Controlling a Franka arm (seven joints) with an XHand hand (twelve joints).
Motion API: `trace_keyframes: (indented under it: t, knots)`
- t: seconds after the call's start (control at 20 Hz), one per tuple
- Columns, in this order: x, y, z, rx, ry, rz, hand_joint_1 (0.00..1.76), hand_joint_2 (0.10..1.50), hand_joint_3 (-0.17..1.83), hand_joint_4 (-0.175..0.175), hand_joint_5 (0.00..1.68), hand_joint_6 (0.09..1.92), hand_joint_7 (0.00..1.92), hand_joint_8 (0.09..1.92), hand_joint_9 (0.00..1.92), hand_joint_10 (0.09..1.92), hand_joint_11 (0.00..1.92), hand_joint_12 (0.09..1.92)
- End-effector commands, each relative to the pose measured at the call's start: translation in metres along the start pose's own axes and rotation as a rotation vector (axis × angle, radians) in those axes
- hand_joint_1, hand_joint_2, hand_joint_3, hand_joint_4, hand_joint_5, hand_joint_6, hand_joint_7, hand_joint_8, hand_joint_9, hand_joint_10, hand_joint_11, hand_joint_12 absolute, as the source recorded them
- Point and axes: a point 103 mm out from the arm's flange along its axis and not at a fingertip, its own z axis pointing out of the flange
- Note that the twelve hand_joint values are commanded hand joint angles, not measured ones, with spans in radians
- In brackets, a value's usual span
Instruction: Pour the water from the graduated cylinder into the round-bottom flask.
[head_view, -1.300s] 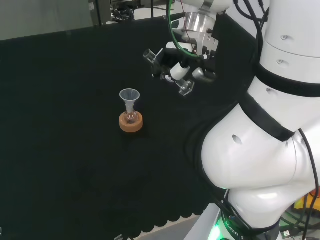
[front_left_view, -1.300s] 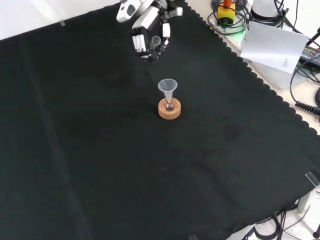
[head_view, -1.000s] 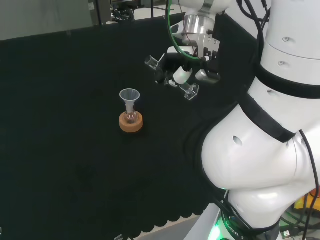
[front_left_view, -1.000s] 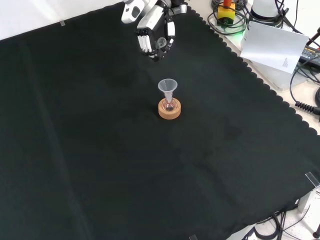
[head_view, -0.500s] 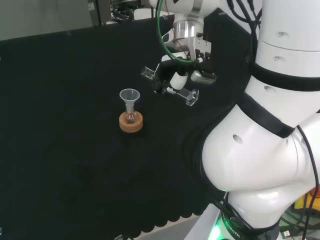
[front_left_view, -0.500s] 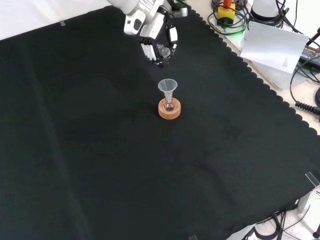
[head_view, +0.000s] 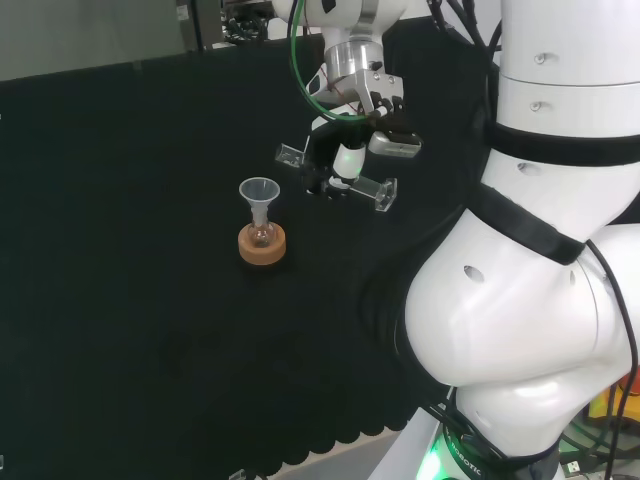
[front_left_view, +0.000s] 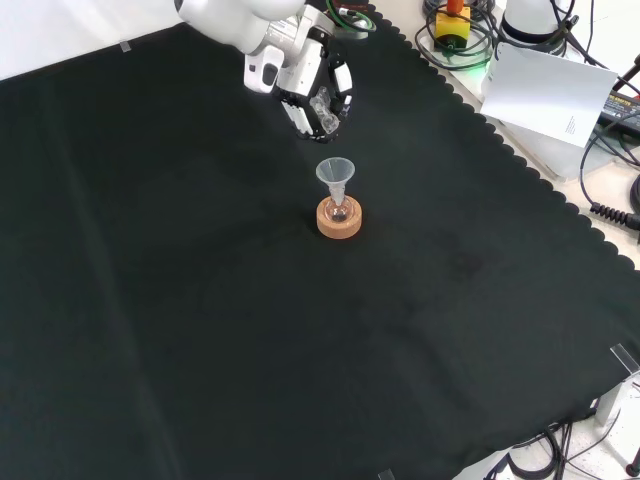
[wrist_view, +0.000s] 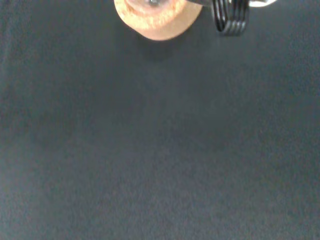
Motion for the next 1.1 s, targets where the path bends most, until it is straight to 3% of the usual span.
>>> trace_keyframes:
  t: [0.05, 0.65, 1.1]
  knots:
    - [0.006, -0.001, -0.001, 0.075, -0.048, 0.053, 1.46, 0.90, 0.74, -0.111, 0.85, 0.86, 0.82, 0.77, 1.10, 0.47, 0.99, 0.87]
    - [0.014, 0.007, -0.002, 0.176, -0.085, 0.157, 1.46, 0.90, 0.74, -0.108, 0.84, 0.86, 0.82, 0.77, 1.10, 0.48, 0.99, 0.87]
    - [0.019, 0.006, -0.007, 0.218, -0.112, 0.201, 1.46, 0.90, 0.74, -0.108, 0.84, 0.87, 0.82, 0.77, 1.10, 0.48, 0.99, 0.87]
